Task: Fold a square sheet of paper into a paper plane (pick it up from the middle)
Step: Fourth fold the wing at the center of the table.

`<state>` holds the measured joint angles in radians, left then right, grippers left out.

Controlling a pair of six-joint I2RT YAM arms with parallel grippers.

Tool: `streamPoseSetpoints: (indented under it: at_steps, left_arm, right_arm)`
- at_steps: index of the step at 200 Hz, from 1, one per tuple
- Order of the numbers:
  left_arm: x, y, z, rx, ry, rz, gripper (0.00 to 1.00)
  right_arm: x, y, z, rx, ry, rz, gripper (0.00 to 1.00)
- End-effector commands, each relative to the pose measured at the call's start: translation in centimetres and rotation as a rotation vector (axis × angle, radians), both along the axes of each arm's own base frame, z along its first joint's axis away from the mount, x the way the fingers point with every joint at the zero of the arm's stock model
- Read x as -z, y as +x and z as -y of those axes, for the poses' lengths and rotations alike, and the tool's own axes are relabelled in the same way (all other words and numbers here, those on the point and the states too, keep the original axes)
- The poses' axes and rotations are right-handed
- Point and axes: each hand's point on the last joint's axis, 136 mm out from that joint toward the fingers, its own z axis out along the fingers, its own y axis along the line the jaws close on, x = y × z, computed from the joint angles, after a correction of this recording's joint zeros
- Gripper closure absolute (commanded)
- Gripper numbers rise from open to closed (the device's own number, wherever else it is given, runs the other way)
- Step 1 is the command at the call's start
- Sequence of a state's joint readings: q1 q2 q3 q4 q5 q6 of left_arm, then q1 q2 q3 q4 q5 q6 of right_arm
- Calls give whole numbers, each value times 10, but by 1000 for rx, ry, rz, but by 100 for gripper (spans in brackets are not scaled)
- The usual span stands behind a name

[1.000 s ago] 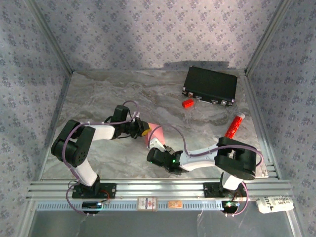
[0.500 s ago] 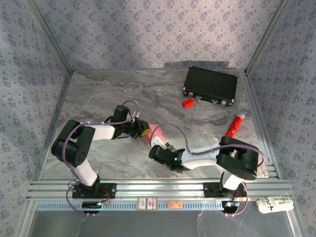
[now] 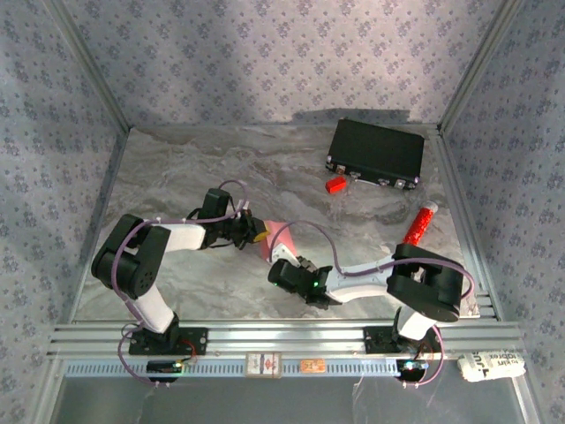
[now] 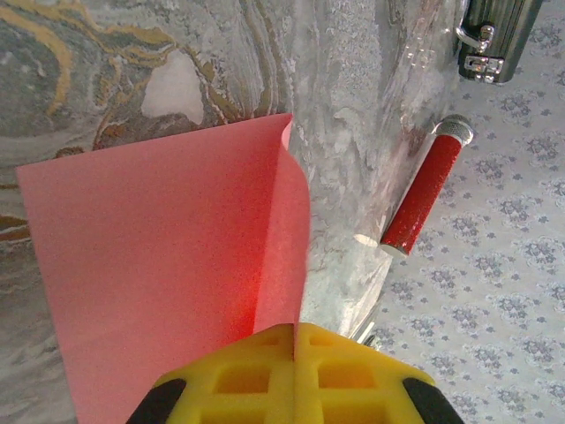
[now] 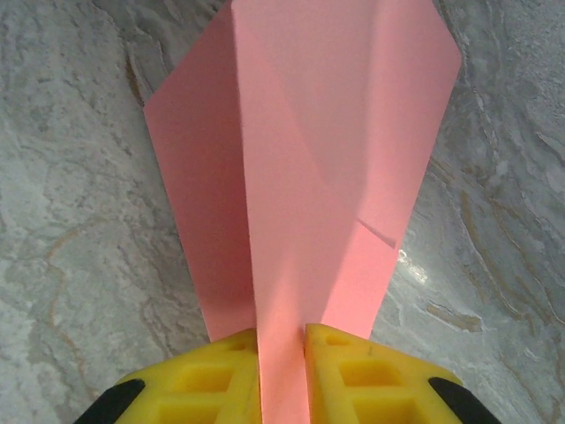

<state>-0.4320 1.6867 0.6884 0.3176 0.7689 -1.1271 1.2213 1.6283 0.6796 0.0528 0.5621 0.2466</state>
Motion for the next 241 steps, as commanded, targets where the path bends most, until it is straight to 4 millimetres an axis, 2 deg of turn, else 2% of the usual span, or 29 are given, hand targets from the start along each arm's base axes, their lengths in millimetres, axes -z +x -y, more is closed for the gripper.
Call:
streamPoseSetpoints:
  at_steps: [1,76,152,189,207,219,241]
  left_arm:
    - [2,-2,-1,1,11,8,98]
    - [4,-3,-2,-2,17,5,99]
    - [5,-2,-1,-1,17,4,99]
    - [5,-2,-2,-3,19,2,99]
    - [5,-2,-2,-8,23,3,90]
    - [4,-1,-2,-11,24,6,88]
    - [-1,1,-2,-16,20,22,71]
  right_arm:
    - [-6,3,9,40,10,20,79]
    - [-8,6,10,54,23,30,81]
    - [-5,9,10,56,17,25,77]
    - [-6,9,7,45,25,16,82]
    - [-8,9,7,42,36,14,85]
    - [-8,8,6,35,51,1,87]
    - [-8,8,5,33,88,-25,90]
